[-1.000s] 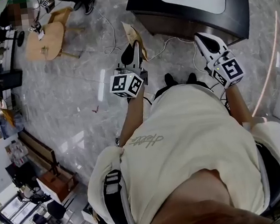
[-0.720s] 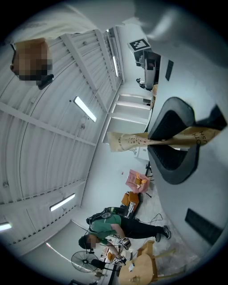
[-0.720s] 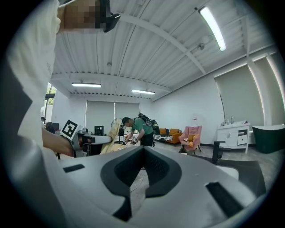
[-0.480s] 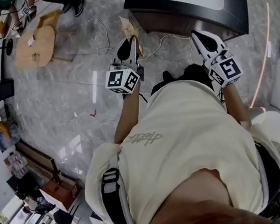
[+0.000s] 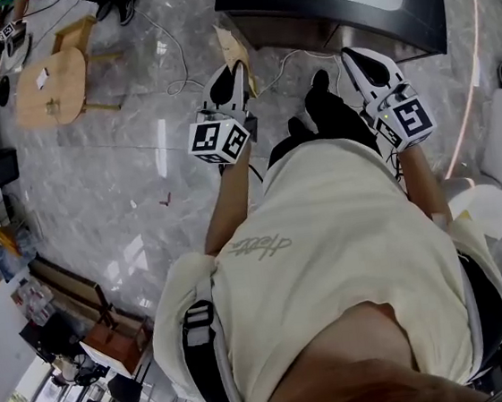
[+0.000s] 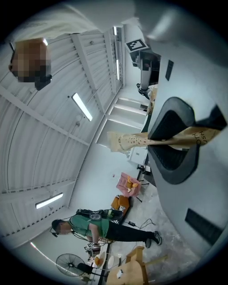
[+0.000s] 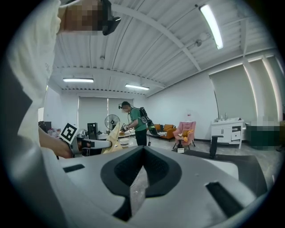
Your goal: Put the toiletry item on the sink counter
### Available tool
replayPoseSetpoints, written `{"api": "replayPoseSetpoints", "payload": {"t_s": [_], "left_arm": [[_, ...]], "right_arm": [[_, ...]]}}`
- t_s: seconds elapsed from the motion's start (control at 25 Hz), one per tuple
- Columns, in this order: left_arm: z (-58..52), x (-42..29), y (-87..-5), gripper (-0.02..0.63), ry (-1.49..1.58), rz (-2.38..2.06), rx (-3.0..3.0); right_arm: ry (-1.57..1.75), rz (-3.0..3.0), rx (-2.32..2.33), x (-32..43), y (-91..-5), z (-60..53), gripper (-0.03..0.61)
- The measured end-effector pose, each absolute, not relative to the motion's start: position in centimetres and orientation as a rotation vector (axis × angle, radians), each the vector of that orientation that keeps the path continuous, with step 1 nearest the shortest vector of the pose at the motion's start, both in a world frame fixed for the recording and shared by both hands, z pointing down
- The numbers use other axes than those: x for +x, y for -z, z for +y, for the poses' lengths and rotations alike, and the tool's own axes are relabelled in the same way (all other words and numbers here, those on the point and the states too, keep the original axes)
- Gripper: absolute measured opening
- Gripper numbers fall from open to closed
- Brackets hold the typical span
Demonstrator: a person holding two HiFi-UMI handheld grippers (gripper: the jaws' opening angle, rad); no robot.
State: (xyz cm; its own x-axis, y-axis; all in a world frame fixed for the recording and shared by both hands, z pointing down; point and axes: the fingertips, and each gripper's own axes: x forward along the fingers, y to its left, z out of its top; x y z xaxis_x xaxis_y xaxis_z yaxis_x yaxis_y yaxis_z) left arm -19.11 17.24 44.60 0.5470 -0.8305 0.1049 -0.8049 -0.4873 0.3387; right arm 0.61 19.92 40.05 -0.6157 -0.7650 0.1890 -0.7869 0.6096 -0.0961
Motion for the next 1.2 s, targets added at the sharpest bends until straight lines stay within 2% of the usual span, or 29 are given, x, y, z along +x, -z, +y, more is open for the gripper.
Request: {"api": "replayPoseSetpoints", "payload": {"t_s": [0.32, 0.52, 0.84, 1.2], "left_arm": [[12.1, -17.9, -46.4, 0.04, 0.051, -1.354, 2.426], [6.9, -16.6, -45.5, 0.04, 0.009, -1.369, 2.431], [-4.0, -12.2, -45.0, 0.04, 0.053, -1.335, 2.499], [-10.0, -10.1, -46.2, 0.04, 0.081, -1.371, 2.388]], "right_arm": [[-0.324, -2.736, 1.259, 0.8, -43.5, 13.5, -0.006], [-0.288, -2.786, 1.225, 1.2, -42.1, 7.1, -0.006], [-0.313, -2.781, 1.217, 5.0, -44.6, -2.7, -0.005], [-0.388, -2.791, 1.19, 8.0, -46.8, -8.3, -0.005]]}}
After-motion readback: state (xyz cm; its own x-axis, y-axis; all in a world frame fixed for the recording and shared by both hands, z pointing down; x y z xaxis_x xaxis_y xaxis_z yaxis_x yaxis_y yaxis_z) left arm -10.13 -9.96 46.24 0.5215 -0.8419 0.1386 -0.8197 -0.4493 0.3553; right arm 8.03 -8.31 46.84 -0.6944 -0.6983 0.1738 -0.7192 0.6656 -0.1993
